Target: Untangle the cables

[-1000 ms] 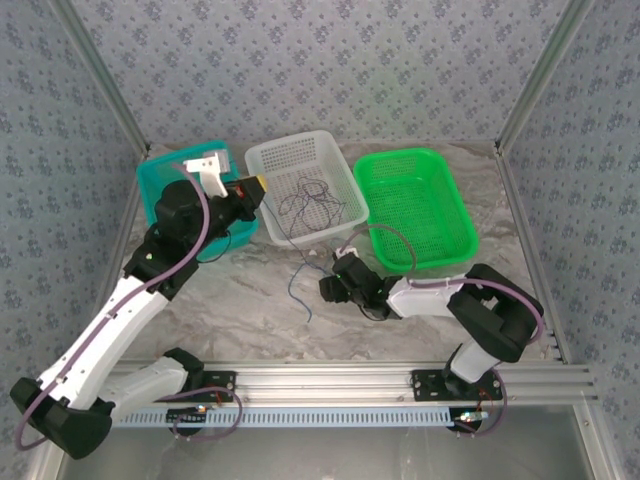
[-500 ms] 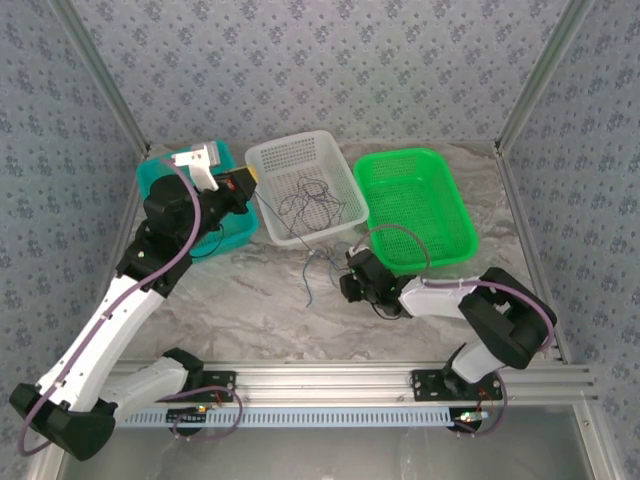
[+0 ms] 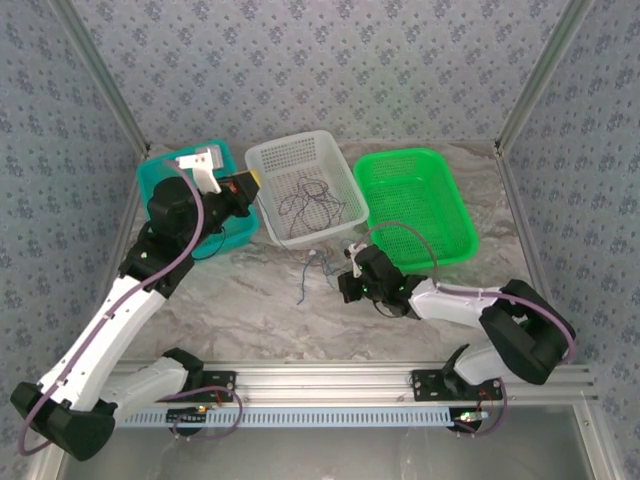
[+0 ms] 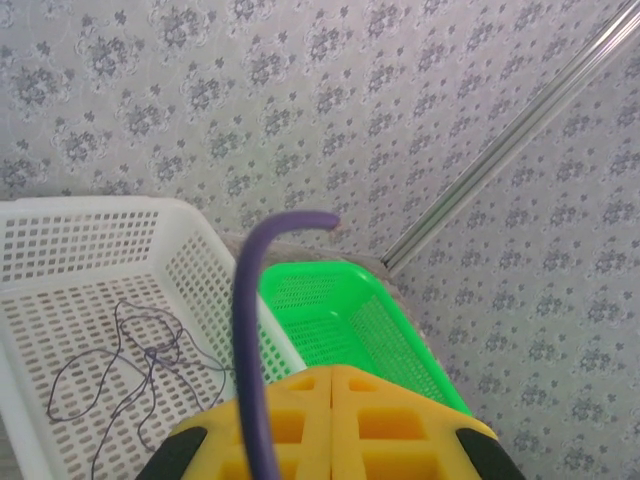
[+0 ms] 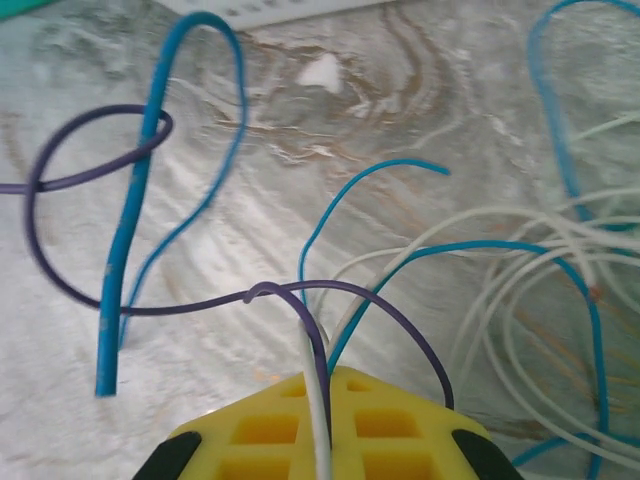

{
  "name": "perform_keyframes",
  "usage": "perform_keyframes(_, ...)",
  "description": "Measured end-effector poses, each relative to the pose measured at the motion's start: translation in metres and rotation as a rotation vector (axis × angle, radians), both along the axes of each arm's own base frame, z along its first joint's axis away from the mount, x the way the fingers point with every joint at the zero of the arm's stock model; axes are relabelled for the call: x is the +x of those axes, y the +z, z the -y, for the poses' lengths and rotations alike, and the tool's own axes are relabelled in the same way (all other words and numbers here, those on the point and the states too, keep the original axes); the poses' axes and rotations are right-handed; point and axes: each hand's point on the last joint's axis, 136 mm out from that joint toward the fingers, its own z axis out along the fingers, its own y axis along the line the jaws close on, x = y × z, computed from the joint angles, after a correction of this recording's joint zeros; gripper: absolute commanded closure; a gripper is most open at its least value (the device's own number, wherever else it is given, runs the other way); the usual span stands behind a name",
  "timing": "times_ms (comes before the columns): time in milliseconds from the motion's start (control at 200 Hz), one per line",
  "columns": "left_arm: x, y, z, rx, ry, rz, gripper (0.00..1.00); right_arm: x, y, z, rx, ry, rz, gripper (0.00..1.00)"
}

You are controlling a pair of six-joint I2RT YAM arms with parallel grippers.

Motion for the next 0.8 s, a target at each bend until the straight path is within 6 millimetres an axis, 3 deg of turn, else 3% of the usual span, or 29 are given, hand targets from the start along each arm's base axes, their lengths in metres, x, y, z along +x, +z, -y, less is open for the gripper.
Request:
perform_keyframes(155,0.003,-0.009,-0.003,0.011,0.021,-0.015,0.99,-0.019,0.014,-0.021,0.111,0.133,-0.095,0.94)
perform_keyframes(265,0.006,-0.016,-0.005,0.02,0.04,-0.024,0.99,-0.04,0.024,-0.035,0.187,0.242,-0.167,0.86)
perform_keyframes(330,0.007,-0.022,-0.006,0.026,0.052,-0.031,0.99,-0.049,0.025,-0.036,0.204,0.279,-0.2,0.68)
perform_keyframes(380,0.008,-0.026,-0.007,0.03,0.055,-0.038,0.99,-0.051,0.024,-0.031,0.189,0.274,-0.213,0.65)
perform_keyframes(430,0.009,-0.03,-0.007,0.034,0.059,-0.044,0.99,-0.048,0.021,-0.023,0.156,0.244,-0.213,0.57)
perform_keyframes(475,0.009,-0.033,-0.007,0.036,0.059,-0.048,0.99,-0.042,0.015,-0.01,0.115,0.192,-0.217,0.49)
perform_keyframes(630,0.009,-0.033,-0.007,0.033,0.057,-0.045,0.99,-0.025,-0.002,0.029,0.005,0.038,-0.208,0.36)
perform_keyframes(800,0.009,-0.041,-0.005,0.019,0.048,-0.054,0.99,-0.021,0.011,0.041,0.003,-0.018,-0.144,0.31)
